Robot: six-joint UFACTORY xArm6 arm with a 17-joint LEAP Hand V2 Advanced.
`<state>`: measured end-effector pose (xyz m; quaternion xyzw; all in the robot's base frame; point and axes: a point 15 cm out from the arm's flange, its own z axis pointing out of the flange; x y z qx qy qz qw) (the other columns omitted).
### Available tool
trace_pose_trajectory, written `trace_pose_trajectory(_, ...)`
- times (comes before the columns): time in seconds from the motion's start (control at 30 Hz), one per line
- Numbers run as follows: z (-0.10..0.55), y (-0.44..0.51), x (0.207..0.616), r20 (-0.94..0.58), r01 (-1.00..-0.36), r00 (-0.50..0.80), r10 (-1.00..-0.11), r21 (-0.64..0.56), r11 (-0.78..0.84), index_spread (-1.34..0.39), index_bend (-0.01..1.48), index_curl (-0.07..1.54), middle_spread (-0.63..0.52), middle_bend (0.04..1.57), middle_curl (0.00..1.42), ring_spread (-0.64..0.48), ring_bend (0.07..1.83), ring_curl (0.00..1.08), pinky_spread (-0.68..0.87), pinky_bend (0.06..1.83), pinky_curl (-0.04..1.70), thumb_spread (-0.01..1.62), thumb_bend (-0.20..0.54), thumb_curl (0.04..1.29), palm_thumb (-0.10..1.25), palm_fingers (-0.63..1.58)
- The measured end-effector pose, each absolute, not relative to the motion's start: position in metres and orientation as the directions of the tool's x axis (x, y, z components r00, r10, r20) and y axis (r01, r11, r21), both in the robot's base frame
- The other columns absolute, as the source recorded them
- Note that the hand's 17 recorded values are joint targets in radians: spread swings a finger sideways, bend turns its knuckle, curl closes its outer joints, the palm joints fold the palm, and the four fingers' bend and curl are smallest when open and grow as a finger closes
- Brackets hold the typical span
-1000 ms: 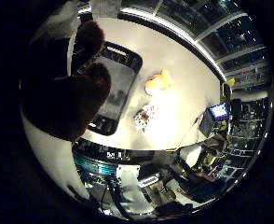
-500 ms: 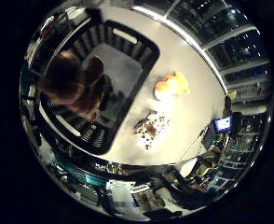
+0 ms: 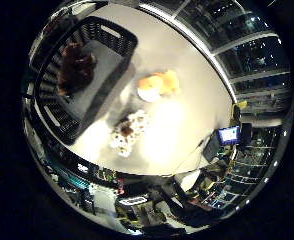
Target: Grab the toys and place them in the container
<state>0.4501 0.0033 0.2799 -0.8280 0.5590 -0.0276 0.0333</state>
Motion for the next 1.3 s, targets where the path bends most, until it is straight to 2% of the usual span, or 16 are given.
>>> trace_pose_trajectory(0.3,0.279,-0.127,0.441,0.147,-0.965,0.261,-0.954,0.012,-0.262,-0.47,0.18,0.32,0.00,0.18,0.30,0.17,0.23,0.22,0.42,0.34,0.33,0.97,-0.025,0.41,0.78,0.12)
trace_pose_trajectory(0.53,0.273,-0.206,0.468,0.171,-0.989,0.149,-0.974,0.030,-0.146,-0.44,0.16,0.30,0.01,0.19,0.29,0.17,0.23,0.24,0.41,0.35,0.32,0.98,-0.029,0.39,0.76,0.11)
trace_pose_trajectory(0.73,0.262,-0.222,0.501,0.137,-0.994,0.108,-0.985,0.006,-0.108,-0.42,0.15,0.29,0.01,0.20,0.30,0.17,0.23,0.24,0.41,0.36,0.32,0.99,-0.025,0.39,0.76,0.11)
trace_pose_trajectory(0.97,0.229,-0.183,0.544,0.110,-0.983,0.184,-0.977,0.023,-0.182,-0.40,0.15,0.26,0.01,0.19,0.31,0.16,0.26,0.26,0.40,0.40,0.33,0.99,-0.022,0.40,0.79,0.07)
trace_pose_trajectory(1.3,0.166,-0.081,0.565,0.070,-0.933,0.353,-0.933,0.106,-0.345,-0.41,0.16,0.26,0.00,0.19,0.31,0.16,0.26,0.27,0.39,0.41,0.32,0.96,-0.017,0.45,0.89,0.02)
